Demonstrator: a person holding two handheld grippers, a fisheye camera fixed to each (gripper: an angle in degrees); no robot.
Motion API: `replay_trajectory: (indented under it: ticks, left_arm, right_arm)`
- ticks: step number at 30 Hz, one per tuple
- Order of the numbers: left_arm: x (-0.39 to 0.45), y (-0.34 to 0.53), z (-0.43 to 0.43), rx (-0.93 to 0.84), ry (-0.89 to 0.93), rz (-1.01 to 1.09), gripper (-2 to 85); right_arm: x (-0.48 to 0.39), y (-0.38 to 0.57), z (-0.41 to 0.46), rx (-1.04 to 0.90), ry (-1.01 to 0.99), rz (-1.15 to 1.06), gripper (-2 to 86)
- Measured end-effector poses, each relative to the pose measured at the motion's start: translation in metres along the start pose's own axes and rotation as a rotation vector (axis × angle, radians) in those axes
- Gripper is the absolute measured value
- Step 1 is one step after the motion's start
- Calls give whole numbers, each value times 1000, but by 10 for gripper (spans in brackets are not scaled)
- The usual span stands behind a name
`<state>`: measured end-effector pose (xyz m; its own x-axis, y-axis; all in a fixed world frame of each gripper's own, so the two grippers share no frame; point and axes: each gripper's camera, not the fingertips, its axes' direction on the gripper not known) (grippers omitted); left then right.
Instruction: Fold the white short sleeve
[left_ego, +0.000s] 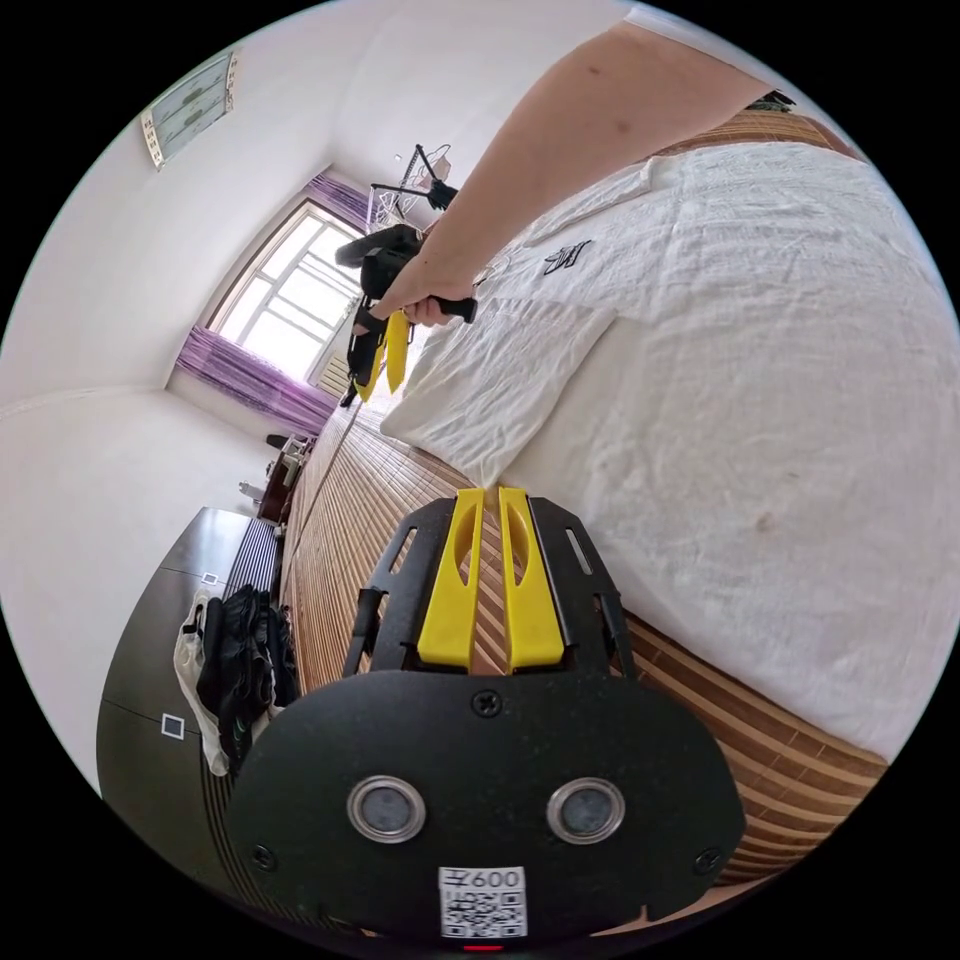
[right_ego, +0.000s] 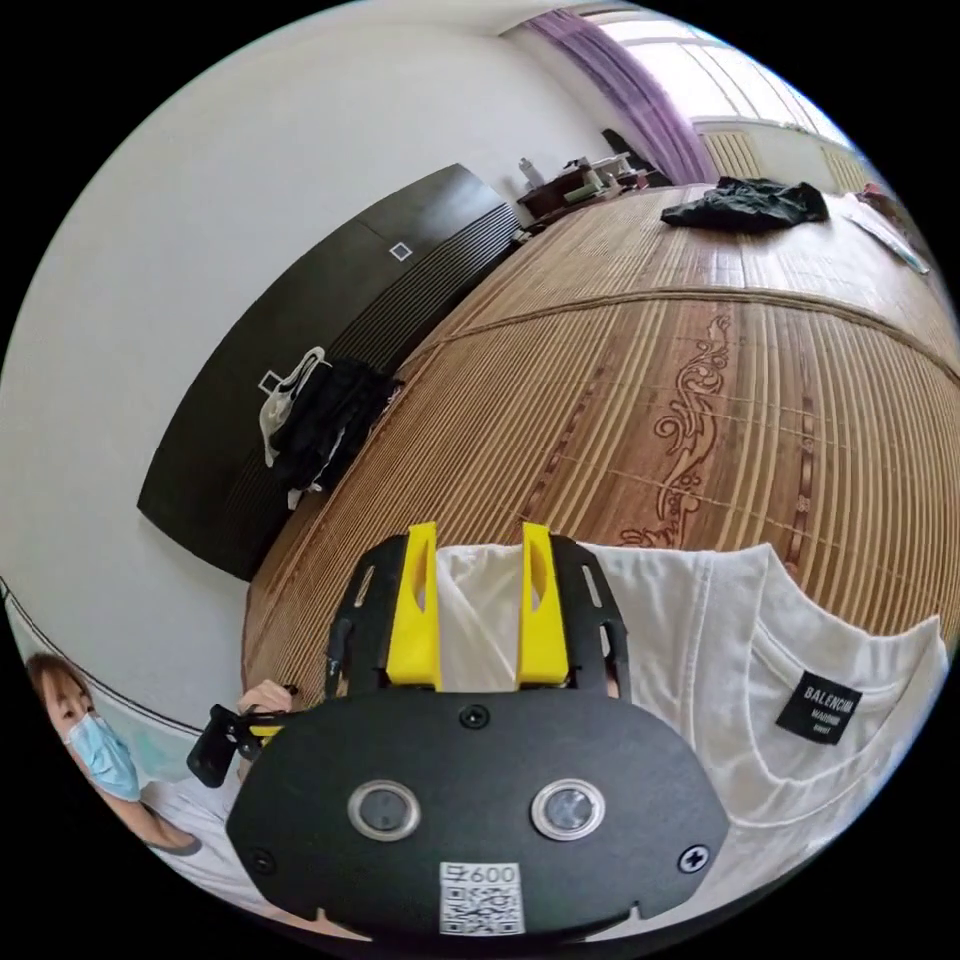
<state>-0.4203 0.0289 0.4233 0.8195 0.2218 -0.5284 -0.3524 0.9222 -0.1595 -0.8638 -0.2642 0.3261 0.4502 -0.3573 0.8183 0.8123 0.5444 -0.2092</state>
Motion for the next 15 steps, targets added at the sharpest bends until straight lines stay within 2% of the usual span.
replay_trajectory:
  ticks: [3, 5, 6, 7, 12, 15]
  left_arm:
    - [-11, -1, -3, -1, 3, -1, 24]
    - [-16, -1, -4, 0, 1, -1, 24]
    - [-18, -1, -5, 0, -1, 0, 24]
    - [-22, -1, -6, 0, -4, 1, 24]
    - [-44, 2, -8, -7, -12, 2, 22]
    - [-80, 10, -12, -6, 38, -80, 22]
  right_arm:
    - [-17, -4, 25, -100, -169, -61, -1]
    - [-29, -6, 46, -200, -32, -96, -5]
    - [-33, -6, 60, -276, 118, -119, -6]
    - [-35, -5, 66, -289, 156, -147, -7]
    - [-20, 1, 65, -241, 80, -95, -8]
    - [-23, 3, 66, -243, 81, -98, -8]
